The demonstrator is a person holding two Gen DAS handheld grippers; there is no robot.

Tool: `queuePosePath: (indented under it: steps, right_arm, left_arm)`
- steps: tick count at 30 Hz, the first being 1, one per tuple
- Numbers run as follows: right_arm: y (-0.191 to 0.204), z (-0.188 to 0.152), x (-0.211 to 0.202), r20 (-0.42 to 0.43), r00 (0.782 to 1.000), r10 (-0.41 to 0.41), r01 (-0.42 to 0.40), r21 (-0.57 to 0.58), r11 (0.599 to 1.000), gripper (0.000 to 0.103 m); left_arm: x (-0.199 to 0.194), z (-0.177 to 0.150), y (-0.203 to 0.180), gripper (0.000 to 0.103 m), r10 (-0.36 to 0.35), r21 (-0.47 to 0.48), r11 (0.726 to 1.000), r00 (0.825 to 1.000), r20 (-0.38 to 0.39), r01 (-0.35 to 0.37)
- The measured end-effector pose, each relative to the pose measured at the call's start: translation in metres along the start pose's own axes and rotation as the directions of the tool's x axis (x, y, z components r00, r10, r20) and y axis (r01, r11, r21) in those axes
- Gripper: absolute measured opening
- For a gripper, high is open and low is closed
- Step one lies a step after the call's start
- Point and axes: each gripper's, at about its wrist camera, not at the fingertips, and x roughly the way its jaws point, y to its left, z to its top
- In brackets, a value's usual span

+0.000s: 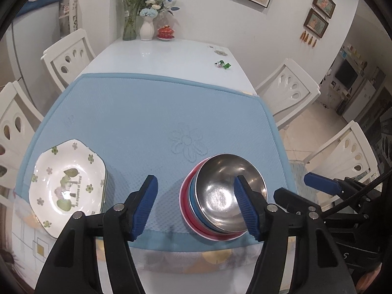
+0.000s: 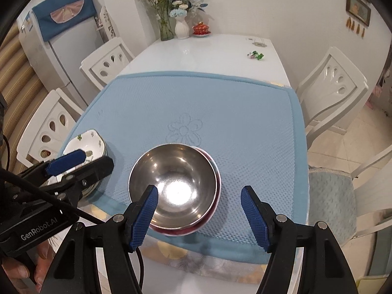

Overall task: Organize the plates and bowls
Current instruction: 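Close both grippers on the rim of the nested bowl stack, then lift and carry the nested bowls with both grippers over the plate stack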

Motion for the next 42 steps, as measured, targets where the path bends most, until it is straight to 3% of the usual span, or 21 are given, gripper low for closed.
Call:
queuePosePath:
  steps: [15,19,24,30,37,42]
  right_arm:
    - [-0.009,-0.007,0.022,-0.095,0.995,0.040,-0.034,0.063,0.997,0.068]
    - [-0.019,-0.008,0.031,-0.149,0.987,0.056,-0.044,0.089,0.995,0.068]
    - [-0.036,-0.011,0.040,-0.175,0.978,0.113,-0.082,0.176,0.981,0.068]
    - [-0.059,-0.014,0.066,-0.188,0.959,0.212,-0.152,0.287,0.946,0.068]
    - [-0.057,-0.017,0.096,-0.215,0.940,0.265,-0.194,0.302,0.933,0.068]
    - [-0.058,-0.014,0.113,-0.218,0.932,0.289,-0.216,0.304,0.928,0.068]
  left_arm:
    - [0.007,-0.005,0.005,0.069,-0.007,-0.028,1.000,1.000,-0.023,0.007]
    - [0.013,-0.006,0.008,0.075,-0.017,-0.041,0.999,0.999,-0.047,0.015]
    - [0.020,-0.008,0.010,0.075,-0.025,-0.040,0.999,0.998,-0.062,0.023]
    - [0.054,-0.014,0.026,0.075,-0.109,-0.112,0.989,0.988,-0.114,0.096]
    - [0.095,-0.023,0.040,0.075,-0.171,-0.195,0.971,0.970,-0.175,0.137]
    - [0.116,-0.033,0.052,0.073,-0.233,-0.286,0.943,0.952,-0.200,0.171]
